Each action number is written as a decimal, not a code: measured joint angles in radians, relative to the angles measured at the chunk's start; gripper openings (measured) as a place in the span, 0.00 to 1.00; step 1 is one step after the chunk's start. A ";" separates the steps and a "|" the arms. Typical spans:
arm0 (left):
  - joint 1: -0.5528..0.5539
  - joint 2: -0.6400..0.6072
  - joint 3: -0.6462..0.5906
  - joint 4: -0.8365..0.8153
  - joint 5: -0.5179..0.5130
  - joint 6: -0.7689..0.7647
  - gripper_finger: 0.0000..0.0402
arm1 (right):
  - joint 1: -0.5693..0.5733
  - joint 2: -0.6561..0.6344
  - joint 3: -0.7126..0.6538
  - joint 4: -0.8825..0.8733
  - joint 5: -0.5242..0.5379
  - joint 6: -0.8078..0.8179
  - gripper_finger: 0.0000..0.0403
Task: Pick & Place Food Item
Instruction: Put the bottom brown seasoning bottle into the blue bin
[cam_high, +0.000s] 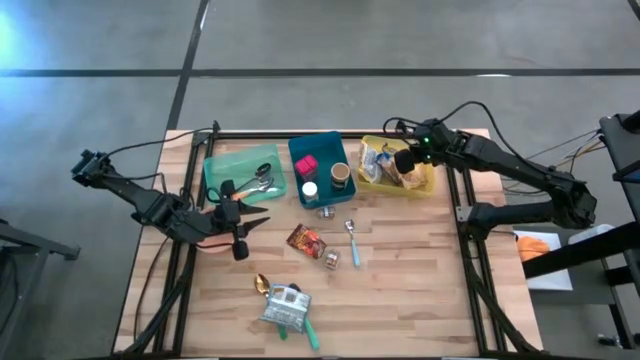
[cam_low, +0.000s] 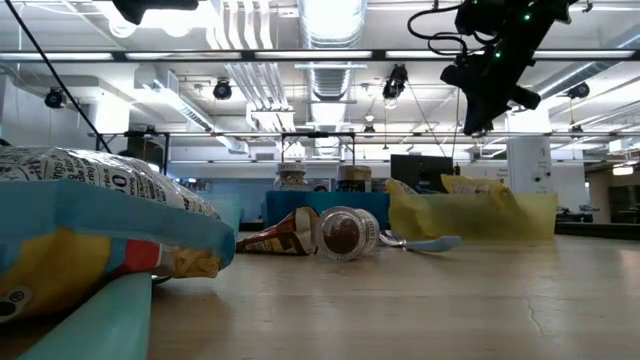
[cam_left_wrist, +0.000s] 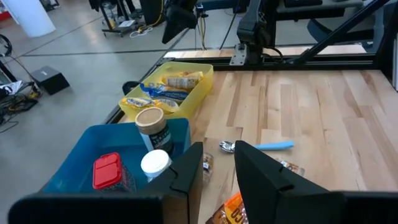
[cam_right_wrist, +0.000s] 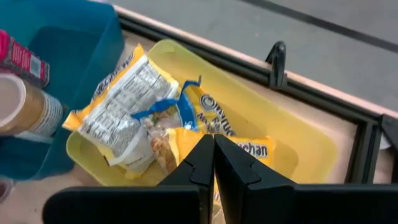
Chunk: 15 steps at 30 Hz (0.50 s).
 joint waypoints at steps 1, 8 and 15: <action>0.000 0.000 0.000 -0.002 0.000 0.000 0.23 | 0.000 0.000 0.000 -0.008 -0.004 0.002 0.03; 0.000 0.000 0.000 -0.003 0.000 -0.001 0.23 | 0.042 0.000 -0.004 -0.040 -0.026 0.052 0.03; 0.000 0.000 0.000 -0.003 0.000 -0.001 0.23 | 0.199 0.000 -0.005 -0.023 -0.025 -0.031 0.03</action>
